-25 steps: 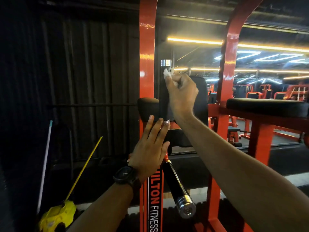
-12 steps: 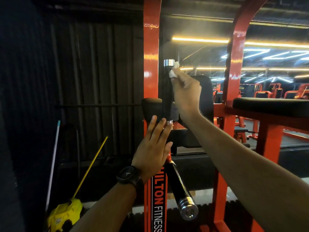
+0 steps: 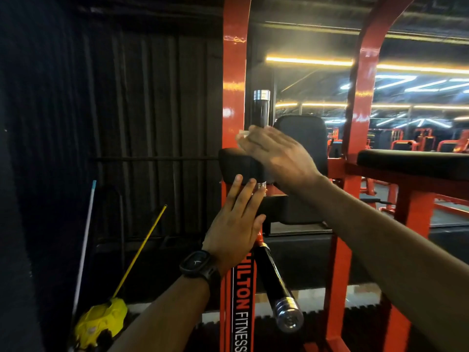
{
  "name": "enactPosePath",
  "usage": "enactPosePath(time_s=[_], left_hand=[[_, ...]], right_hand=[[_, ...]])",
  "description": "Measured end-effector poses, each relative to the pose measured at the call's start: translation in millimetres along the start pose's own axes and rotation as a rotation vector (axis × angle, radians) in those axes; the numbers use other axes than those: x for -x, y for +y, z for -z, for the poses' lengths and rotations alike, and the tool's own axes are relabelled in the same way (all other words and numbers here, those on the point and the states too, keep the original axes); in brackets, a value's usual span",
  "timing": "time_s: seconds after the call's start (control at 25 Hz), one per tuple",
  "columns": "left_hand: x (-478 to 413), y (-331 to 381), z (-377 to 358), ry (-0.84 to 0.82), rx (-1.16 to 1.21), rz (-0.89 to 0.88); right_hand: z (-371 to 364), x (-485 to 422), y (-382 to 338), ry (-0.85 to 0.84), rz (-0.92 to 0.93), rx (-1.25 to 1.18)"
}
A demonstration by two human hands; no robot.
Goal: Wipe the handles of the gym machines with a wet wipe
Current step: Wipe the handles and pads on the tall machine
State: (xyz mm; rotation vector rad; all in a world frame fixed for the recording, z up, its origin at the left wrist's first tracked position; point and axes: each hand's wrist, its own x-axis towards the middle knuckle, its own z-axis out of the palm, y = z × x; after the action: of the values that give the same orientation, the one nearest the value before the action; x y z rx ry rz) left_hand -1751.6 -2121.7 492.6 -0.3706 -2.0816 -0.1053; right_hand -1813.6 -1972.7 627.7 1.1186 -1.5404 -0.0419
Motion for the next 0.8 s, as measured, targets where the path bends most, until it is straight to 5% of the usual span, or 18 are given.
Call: enactPosePath(time_s=[0.32,0.48,0.64,0.8], left_hand=[[-2,0,-1,0.044,0.011,-0.023],[-2,1,-1,0.047,0.012,-0.028],[-2,-1,-3,0.027,0.026,-0.018],[-2,-2,-4,0.039,-0.014,-0.041]], right_hand=[[-6,13,-3,0.057,-0.056,0.058],[-9,18,3,0.079,0.141,0.153],[-3,6,9,0.113,-0.111,0.004],[-6,-1,-5,0.051,-0.062,0.022]])
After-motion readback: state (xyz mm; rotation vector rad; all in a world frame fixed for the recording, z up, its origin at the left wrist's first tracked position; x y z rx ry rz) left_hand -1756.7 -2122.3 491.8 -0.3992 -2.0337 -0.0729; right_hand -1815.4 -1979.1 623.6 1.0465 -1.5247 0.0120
